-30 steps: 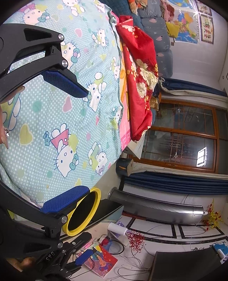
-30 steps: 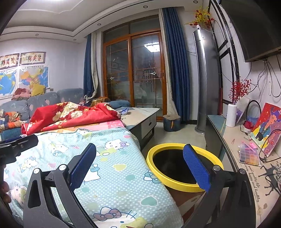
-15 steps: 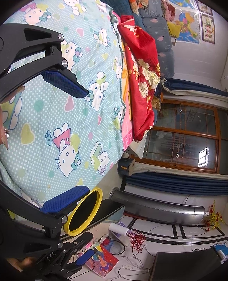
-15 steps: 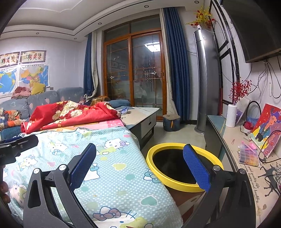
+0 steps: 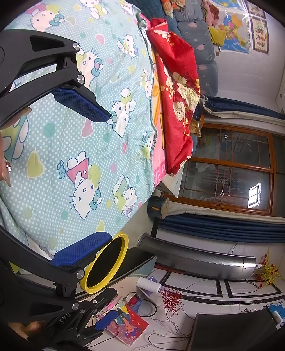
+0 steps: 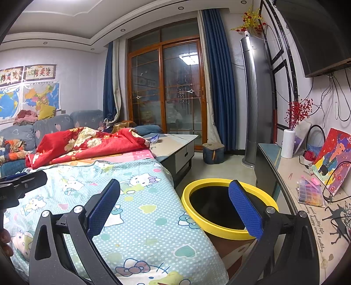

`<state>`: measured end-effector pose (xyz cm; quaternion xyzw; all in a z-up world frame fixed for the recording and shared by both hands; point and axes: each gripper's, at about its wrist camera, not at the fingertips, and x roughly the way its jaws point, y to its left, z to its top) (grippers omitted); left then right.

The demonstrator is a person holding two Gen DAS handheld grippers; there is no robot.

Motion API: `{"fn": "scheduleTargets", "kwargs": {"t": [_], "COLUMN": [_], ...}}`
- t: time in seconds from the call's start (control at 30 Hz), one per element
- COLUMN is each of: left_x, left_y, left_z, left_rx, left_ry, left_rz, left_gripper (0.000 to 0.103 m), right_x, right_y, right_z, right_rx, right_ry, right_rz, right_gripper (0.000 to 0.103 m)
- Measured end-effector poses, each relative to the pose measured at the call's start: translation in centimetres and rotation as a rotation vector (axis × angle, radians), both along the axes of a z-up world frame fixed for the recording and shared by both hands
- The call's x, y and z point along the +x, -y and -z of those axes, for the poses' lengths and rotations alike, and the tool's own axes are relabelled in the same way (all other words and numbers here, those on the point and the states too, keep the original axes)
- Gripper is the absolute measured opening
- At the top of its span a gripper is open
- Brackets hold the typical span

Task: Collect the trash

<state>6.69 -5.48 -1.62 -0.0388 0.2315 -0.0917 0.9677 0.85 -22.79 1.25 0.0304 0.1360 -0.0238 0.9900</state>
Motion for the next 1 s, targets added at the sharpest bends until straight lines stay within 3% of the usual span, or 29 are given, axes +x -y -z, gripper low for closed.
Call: {"fn": "scheduleTargets", "kwargs": {"t": [1.0], "left_x": [-0.01], "left_y": [0.05], "left_z": [-0.28], "left_rx": [-0.007], "left_ry": [0.001], "left_rz": [0.011], "left_gripper": [0.092], "right_x": [-0.24], "right_y": [0.29], "right_z": [-0.08], "right_rx": [0.002], "right_ry": [0.005], "right_rz": [0.008], "right_gripper": [0.096]}}
